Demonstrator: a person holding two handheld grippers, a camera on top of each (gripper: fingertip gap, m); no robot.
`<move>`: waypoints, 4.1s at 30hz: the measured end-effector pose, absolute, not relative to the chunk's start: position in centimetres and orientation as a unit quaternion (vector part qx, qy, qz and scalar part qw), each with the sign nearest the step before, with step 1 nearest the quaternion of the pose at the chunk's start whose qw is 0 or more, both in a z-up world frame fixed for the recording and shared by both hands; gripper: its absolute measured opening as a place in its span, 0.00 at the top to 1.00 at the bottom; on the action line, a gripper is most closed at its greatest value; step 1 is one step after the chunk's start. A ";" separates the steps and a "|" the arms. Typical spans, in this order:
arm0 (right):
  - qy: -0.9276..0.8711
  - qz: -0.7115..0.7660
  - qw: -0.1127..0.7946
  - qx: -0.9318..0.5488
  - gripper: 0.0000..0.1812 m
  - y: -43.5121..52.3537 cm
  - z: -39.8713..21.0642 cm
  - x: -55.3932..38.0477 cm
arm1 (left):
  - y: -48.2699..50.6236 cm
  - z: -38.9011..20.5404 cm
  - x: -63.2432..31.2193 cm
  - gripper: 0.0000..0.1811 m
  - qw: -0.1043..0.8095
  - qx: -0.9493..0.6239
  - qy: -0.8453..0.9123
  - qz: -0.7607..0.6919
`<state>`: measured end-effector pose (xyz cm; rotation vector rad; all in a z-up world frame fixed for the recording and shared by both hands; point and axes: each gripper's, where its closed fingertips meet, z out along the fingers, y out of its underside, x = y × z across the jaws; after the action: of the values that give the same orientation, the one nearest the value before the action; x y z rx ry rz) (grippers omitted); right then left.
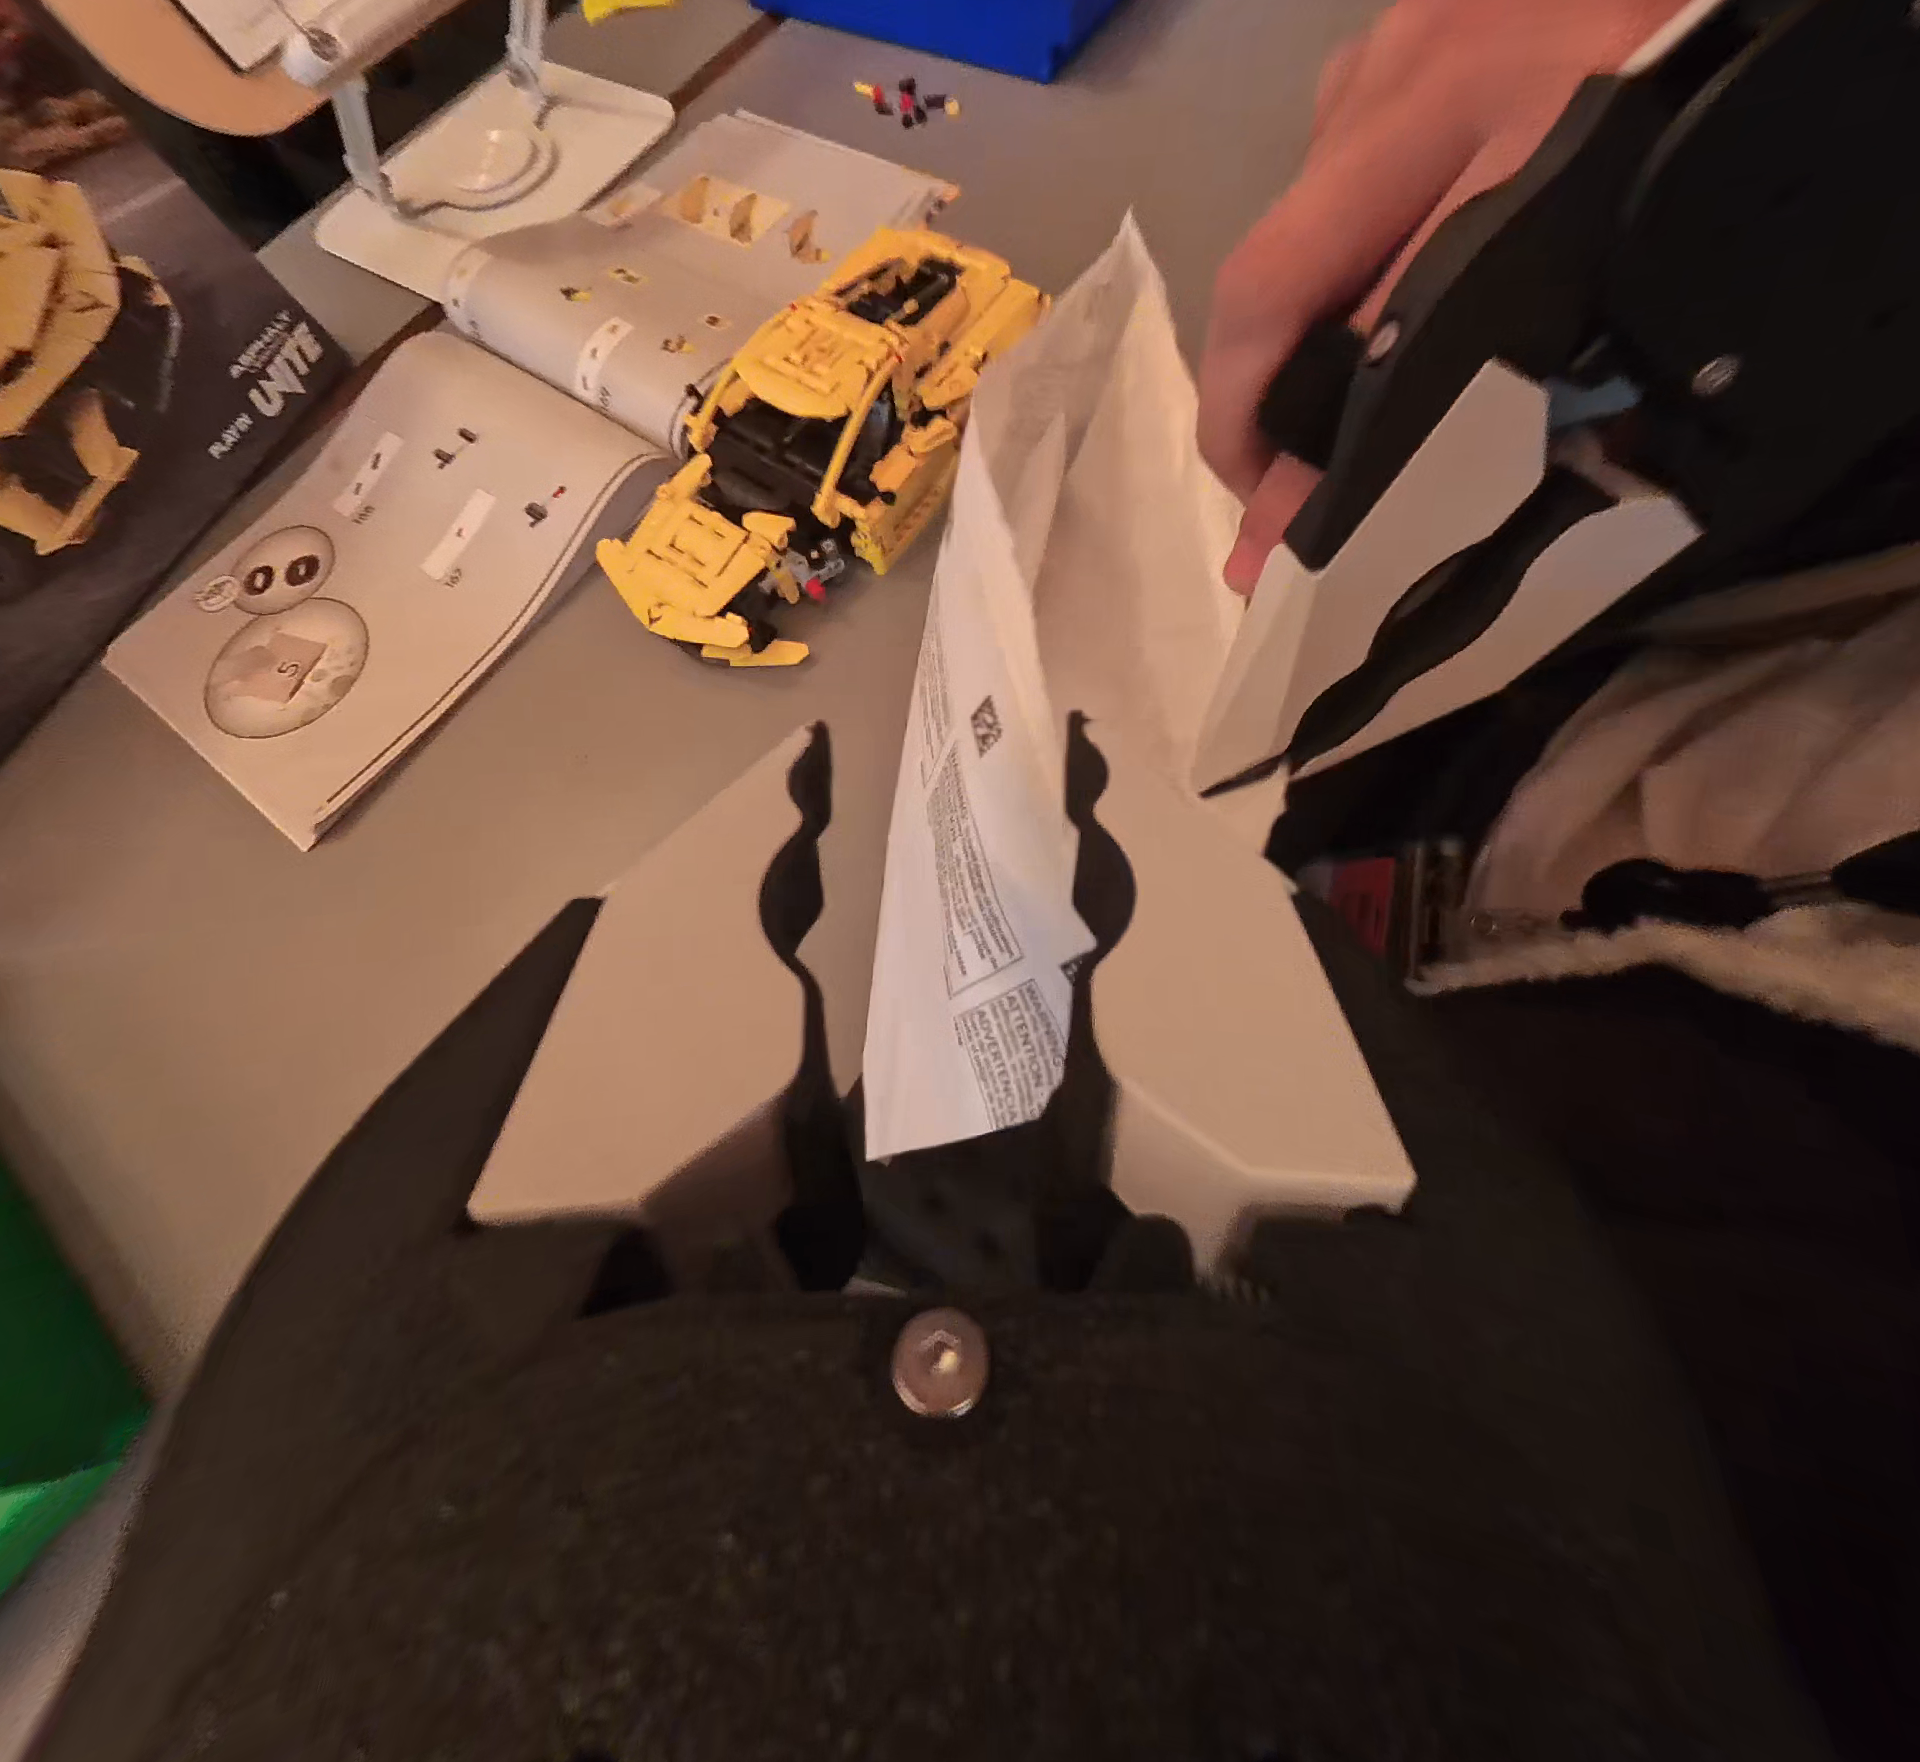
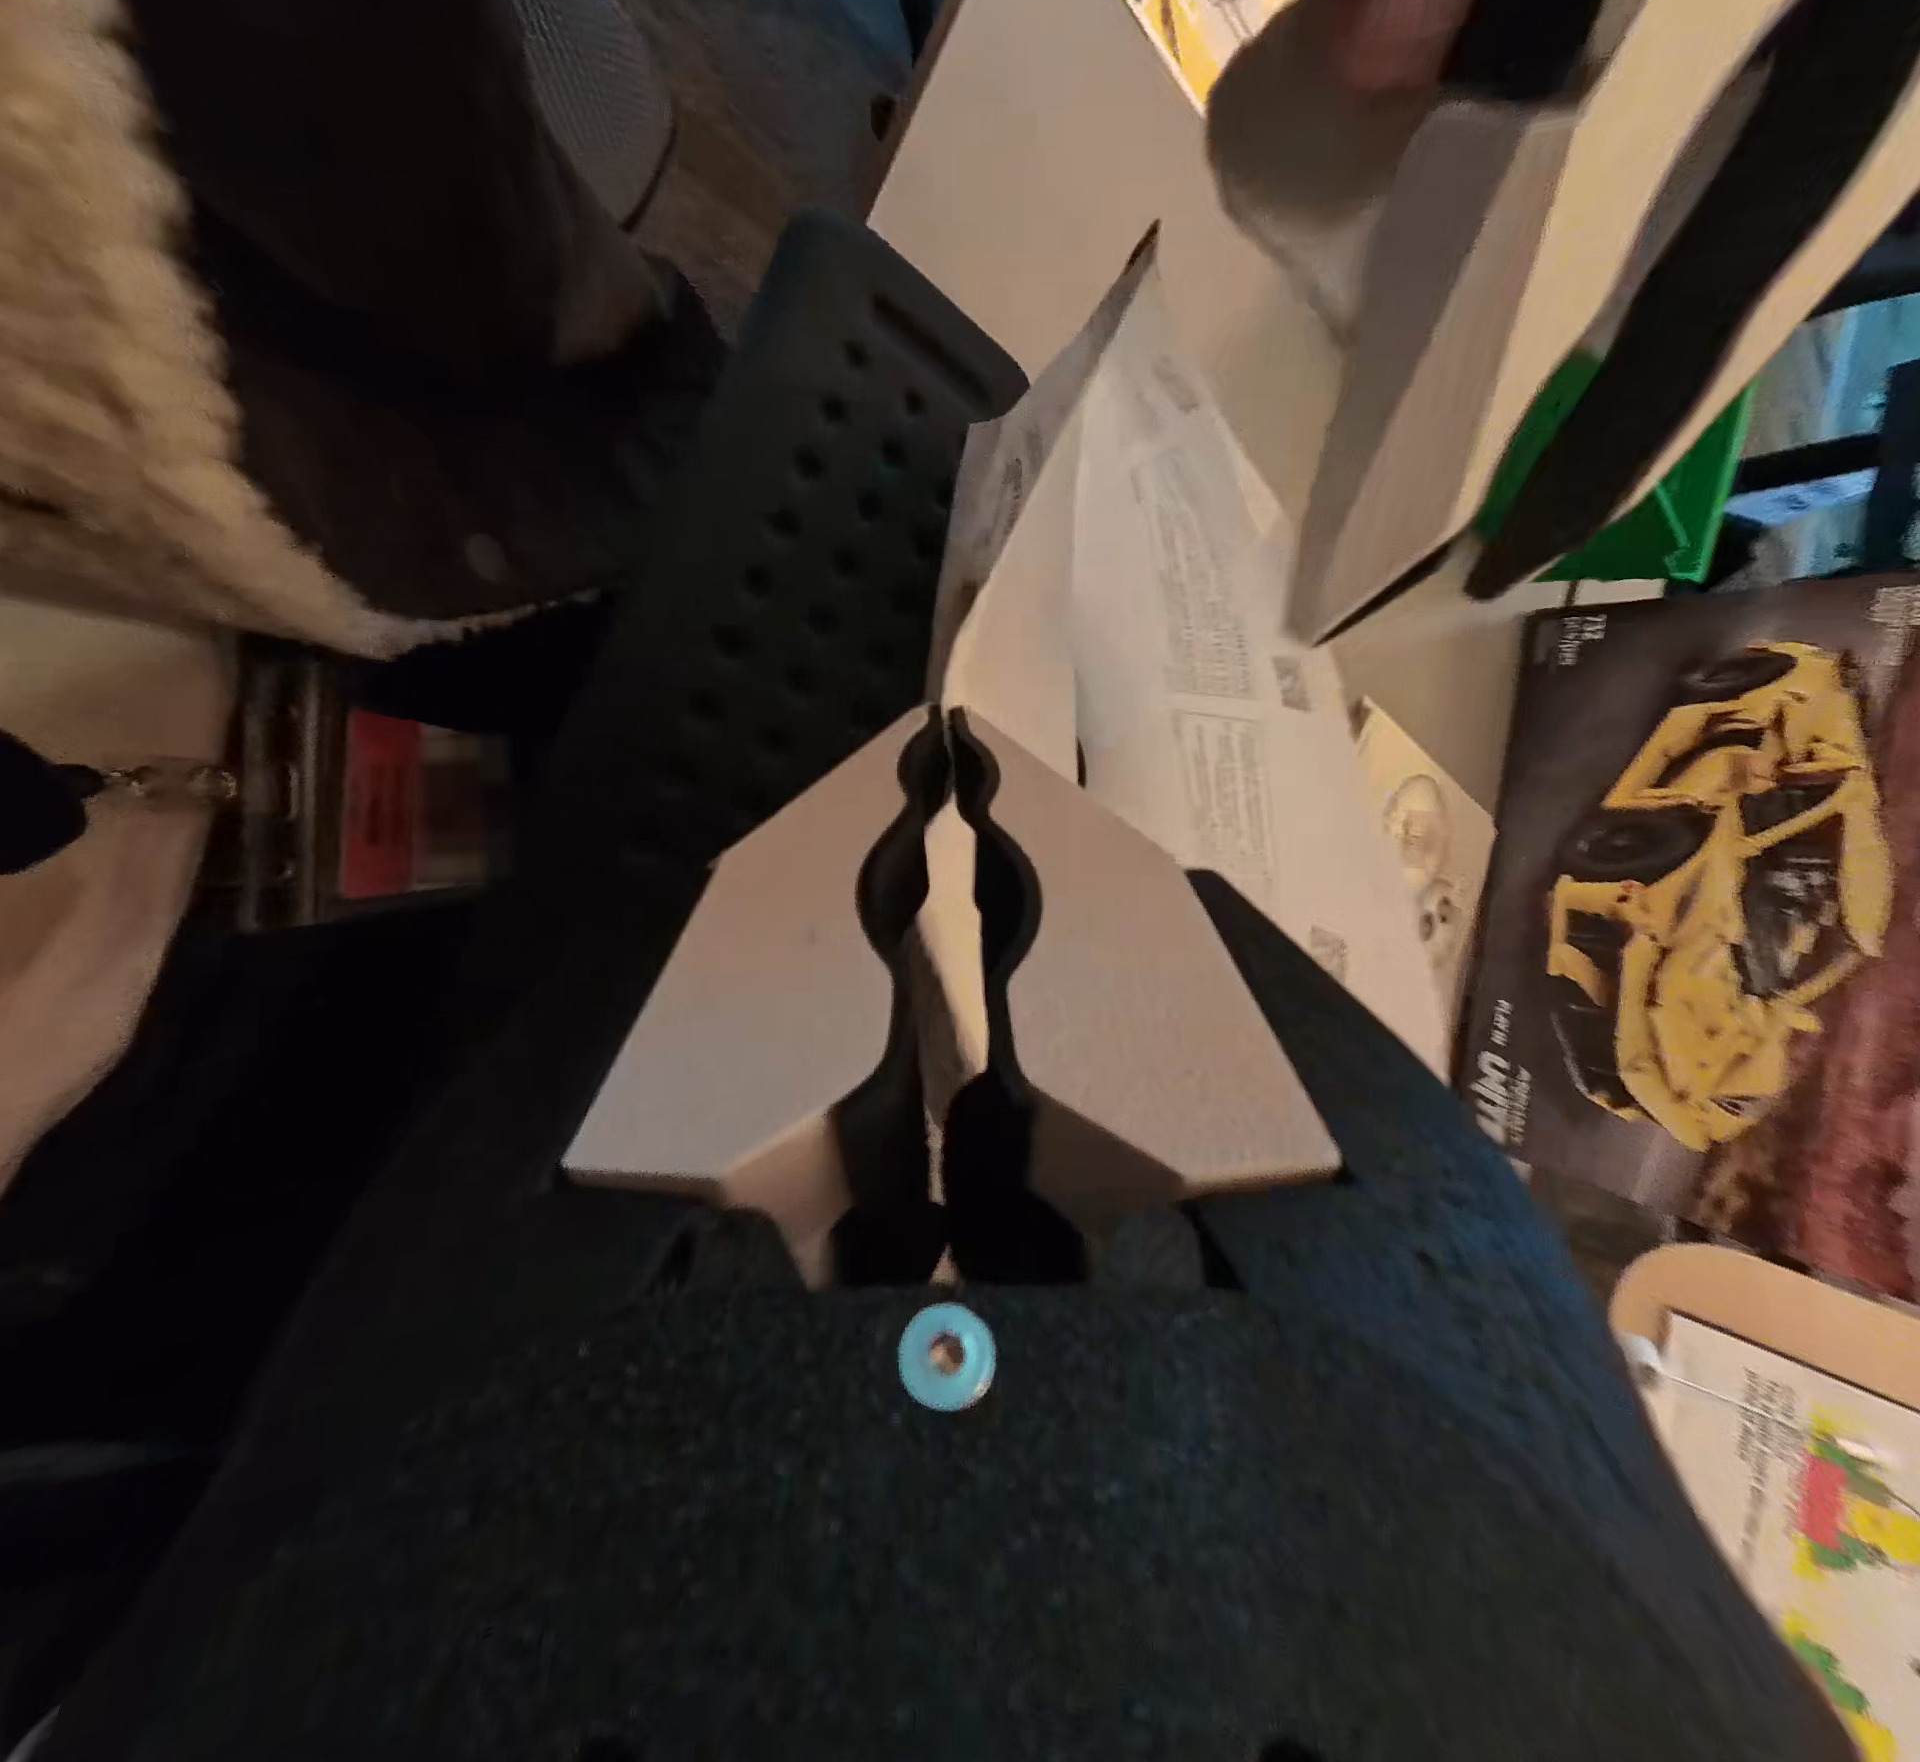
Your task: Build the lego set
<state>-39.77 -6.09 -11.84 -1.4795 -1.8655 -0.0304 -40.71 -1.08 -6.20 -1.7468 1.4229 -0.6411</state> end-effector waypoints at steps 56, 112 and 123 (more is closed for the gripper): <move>-0.753 -0.271 0.242 -0.548 0.93 -4.3 -17.2 -32.4 | -3.2 -7.4 -37.7 1.00 0.254 -0.693 0.599 -0.311; -0.487 0.270 0.549 -0.623 0.82 -2.6 -13.7 -28.7 | -4.4 0.0 -40.7 1.00 0.269 -0.639 0.568 -0.444; -0.402 0.331 0.298 -0.800 0.85 1.5 -20.5 -35.0 | 7.9 -10.0 -48.1 1.00 0.230 -0.753 0.400 -0.470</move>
<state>-35.00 1.48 -20.54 -2.1247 -1.0681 0.8806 -48.12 7.86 -9.98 -2.0710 1.1000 -1.2940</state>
